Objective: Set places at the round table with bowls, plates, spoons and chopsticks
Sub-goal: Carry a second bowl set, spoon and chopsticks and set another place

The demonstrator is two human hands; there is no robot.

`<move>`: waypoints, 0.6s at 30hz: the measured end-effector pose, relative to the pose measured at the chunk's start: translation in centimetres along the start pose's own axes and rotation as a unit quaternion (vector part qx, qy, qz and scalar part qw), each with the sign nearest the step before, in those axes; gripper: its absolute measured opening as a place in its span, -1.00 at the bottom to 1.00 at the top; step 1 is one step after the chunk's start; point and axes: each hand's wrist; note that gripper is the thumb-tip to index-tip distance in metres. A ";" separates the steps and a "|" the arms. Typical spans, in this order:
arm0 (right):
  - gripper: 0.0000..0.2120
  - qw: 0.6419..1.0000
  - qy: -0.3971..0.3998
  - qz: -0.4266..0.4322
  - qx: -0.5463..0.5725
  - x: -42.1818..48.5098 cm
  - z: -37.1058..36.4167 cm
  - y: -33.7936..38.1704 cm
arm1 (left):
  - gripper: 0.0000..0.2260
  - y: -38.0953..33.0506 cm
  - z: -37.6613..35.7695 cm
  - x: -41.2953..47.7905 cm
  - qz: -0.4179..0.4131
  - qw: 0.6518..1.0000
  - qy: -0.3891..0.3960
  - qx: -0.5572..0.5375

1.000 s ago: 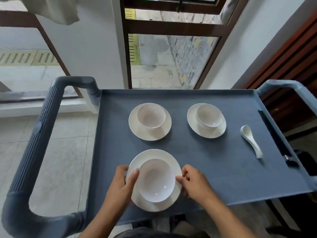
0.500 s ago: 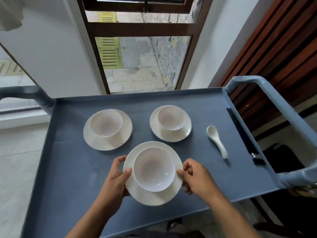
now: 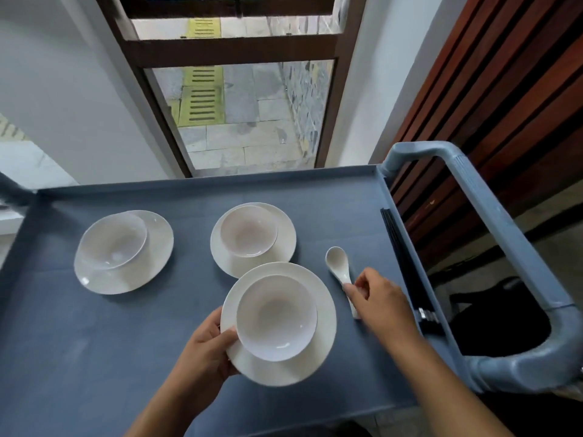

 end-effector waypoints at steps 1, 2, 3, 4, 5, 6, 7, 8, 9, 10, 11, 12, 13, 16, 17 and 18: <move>-0.69 1.000 0.011 -0.004 -0.028 0.8 -0.2 -0.4 | -0.72 0.0 -0.2 0.1 -0.002 1.000 -0.007 0.003; -0.67 0.999 0.024 -0.009 -0.042 1.4 -0.4 -0.6 | -0.71 0.1 -0.4 0.2 -0.004 1.000 -0.013 0.005; -0.66 0.998 0.035 -0.012 -0.051 2.0 -0.7 -0.7 | -0.70 0.1 -0.5 0.3 -0.007 1.000 -0.019 0.005; -0.66 0.997 0.041 -0.014 -0.059 2.4 -0.8 -0.8 | -0.70 0.2 -0.7 0.3 -0.009 1.000 -0.024 0.003; -0.67 0.997 0.042 -0.010 -0.065 2.7 -0.9 -0.9 | -0.69 0.4 -0.8 0.3 -0.012 1.000 -0.027 0.000; -0.68 0.997 0.041 -0.005 -0.070 2.8 -0.9 -0.9 | -0.69 0.5 -0.8 0.3 -0.014 1.000 -0.027 -0.006; -0.68 0.997 0.038 0.002 -0.074 2.8 -0.8 -0.9 | -0.69 0.6 -0.9 0.2 -0.016 0.999 -0.026 -0.012; -0.69 0.996 0.036 0.007 -0.076 2.7 -0.6 -0.9 | -0.69 0.8 -1.0 0.2 -0.017 0.999 -0.023 -0.016; -0.69 0.997 0.033 0.012 -0.073 2.7 -0.5 -1.0 | -0.70 0.9 -1.1 0.1 -0.017 0.999 -0.021 -0.020; -0.69 0.998 0.029 0.012 -0.062 2.6 -0.3 -1.0 | -0.70 1.0 -1.1 0.1 -0.015 0.999 -0.019 -0.022; -0.69 0.999 0.022 0.006 -0.041 2.4 0.0 -1.2 | -0.69 1.1 -1.2 0.1 -0.014 0.999 -0.017 -0.023; -0.68 1.000 0.014 -0.005 -0.013 2.3 0.3 -1.4 | -0.68 1.2 -1.2 0.2 -0.014 1.000 -0.014 -0.021; -0.69 1.000 0.010 -0.017 0.016 2.3 0.6 -1.8 | -0.67 1.3 -1.3 0.3 -0.013 1.000 -0.013 -0.017; -0.76 0.993 0.022 -0.062 0.102 2.6 1.7 -3.2 | -0.67 1.3 -1.5 0.6 -0.011 1.000 -0.004 -0.010; -0.81 0.989 0.018 -0.078 0.124 2.7 2.1 -3.6 | -0.67 1.2 -1.7 0.8 -0.010 1.000 0.000 -0.008; -0.86 0.987 0.004 -0.096 0.127 2.8 2.3 -4.0 | -0.68 1.1 -1.9 1.0 -0.008 1.000 0.004 -0.006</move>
Point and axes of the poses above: each hand's wrist, its own x-axis towards the middle knuckle, its own z-axis out of the back of the hand, y = z × x, and after that the axes turned 7 degrees about y, right-handed
